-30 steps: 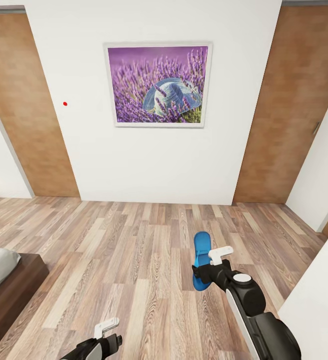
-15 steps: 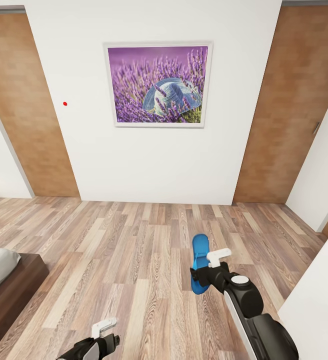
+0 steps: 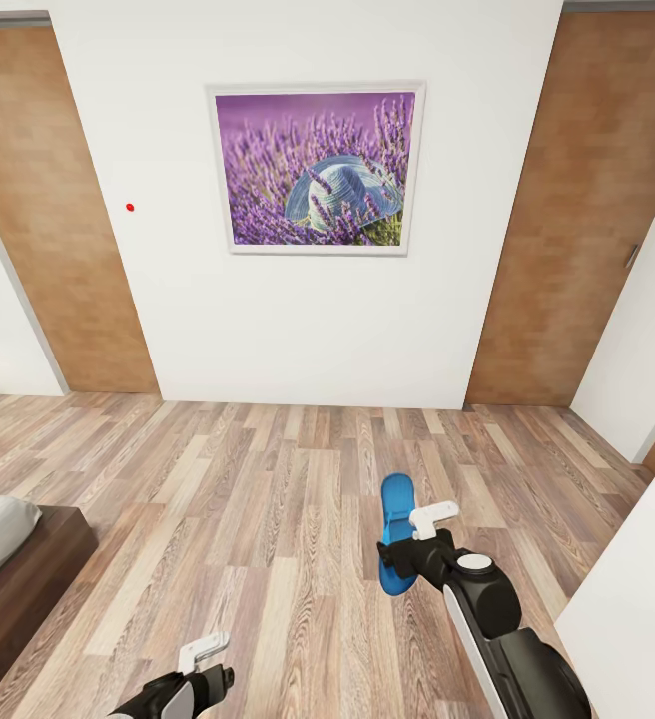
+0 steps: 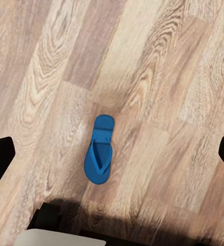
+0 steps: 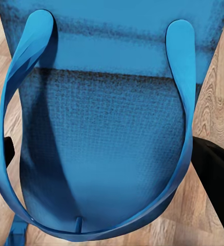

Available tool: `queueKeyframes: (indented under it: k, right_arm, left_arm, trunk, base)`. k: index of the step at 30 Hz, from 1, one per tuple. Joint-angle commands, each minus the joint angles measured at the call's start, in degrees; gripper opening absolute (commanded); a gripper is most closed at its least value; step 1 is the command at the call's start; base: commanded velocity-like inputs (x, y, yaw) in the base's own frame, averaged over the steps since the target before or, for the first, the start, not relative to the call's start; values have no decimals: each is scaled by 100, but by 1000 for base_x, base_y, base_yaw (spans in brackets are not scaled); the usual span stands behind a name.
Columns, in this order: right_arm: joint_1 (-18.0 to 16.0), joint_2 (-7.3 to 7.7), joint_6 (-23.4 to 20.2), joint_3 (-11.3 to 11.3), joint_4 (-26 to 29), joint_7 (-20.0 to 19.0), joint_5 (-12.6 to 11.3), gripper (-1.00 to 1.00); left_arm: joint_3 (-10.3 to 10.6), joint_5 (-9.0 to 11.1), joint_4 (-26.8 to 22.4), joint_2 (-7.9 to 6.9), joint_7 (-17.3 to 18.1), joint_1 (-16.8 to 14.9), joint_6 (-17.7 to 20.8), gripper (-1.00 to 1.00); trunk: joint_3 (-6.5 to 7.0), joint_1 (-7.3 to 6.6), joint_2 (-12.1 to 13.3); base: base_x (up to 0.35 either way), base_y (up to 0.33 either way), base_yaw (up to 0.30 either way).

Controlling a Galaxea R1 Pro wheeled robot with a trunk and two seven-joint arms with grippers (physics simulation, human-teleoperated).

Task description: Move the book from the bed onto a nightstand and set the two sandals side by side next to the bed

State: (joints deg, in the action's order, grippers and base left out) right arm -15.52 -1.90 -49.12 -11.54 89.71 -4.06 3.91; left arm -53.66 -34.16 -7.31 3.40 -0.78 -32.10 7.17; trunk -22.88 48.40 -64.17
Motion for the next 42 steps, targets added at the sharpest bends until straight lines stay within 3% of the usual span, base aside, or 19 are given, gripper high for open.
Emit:
queueKeyframes:
  k: [1, 8, 17, 22, 42]
  right_arm:
    - [-4, -2, -28, 3, 5, -42, 41, -100]
    - [-4, -3, -28, 2, 3, -42, 40, -100]
    - [-3, -4, -28, 2, 12, -42, 40, -100]
    - [-3, -4, -25, 2, 22, -42, 40, -100]
    - [-3, -4, -19, 2, 107, -223, 46, -100]
  left_arm:
    - [-19, -22, -15, 5, -5, -4, 31, 100]
    - [-17, -20, -16, 3, -2, -6, 29, 100]
    - [-17, -20, -16, 3, -1, -7, 28, 100]
    - [-16, -24, -16, 3, -1, -7, 24, 100]
    - [-15, -29, -17, 3, -10, -7, 11, 100]
  trunk:
    - [-6, 0, -4]
    - [-6, 0, -4]
    - [-168, 198, -365]
    - [-168, 198, -365]
    - [-527, 637, -1167]
  base:
    - [0, 0, 0]
    - [0, 0, 0]
    - [0, 0, 0]
    - [0, 0, 0]
    - [0, 0, 0]
